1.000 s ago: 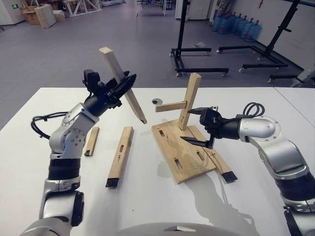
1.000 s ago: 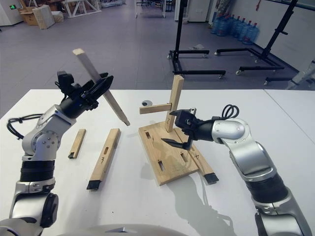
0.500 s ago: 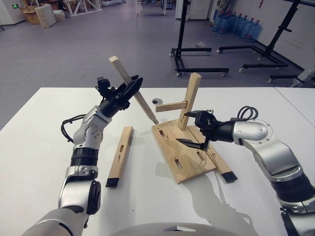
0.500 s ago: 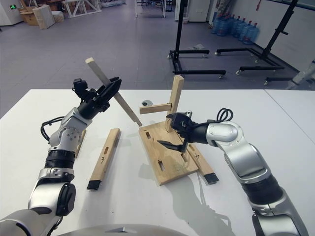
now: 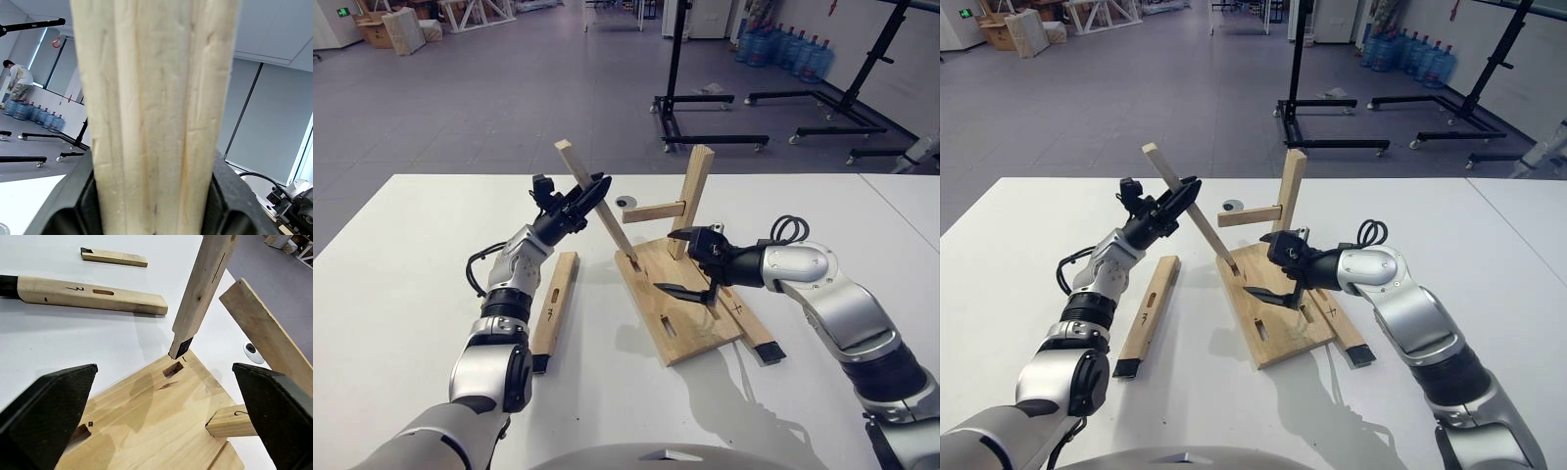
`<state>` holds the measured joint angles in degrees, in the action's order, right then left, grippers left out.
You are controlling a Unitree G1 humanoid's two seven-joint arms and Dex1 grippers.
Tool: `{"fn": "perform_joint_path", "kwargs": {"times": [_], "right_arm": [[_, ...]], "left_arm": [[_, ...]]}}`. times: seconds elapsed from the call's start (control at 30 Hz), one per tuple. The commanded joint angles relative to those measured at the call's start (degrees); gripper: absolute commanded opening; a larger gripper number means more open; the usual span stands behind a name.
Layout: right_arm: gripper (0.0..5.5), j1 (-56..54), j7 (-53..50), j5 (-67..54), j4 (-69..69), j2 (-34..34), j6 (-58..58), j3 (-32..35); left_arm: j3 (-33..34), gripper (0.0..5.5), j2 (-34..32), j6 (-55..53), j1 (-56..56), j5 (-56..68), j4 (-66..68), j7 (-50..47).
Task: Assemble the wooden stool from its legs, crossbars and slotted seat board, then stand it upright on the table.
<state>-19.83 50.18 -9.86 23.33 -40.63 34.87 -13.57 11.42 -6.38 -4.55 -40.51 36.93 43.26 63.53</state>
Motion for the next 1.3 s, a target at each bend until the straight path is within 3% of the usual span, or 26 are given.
{"fn": "perform_joint_path", "kwargs": {"times": [0.03, 1.0, 1.3], "right_arm": [[5.09, -1.7, 0.4, 1.0, -0.7, -0.8, -0.2, -0.6], [5.09, -1.8, 0.5, 1.2, -0.1, 0.3, 0.3, -1.1], [5.09, -1.7, -0.1, 1.1, 0.0, 0.4, 0.4, -1.2]], "left_arm": [[0.1, 2.01, 0.9, 2.3, -1.1, -2.0, 2.8, 1.5], [0.2, 2.01, 2.7, 12.0, -2.7, -10.7, 13.7, 2.5], [-2.1, 2.01, 0.4, 9.2, -2.3, -12.0, 12.1, 6.1]]}}
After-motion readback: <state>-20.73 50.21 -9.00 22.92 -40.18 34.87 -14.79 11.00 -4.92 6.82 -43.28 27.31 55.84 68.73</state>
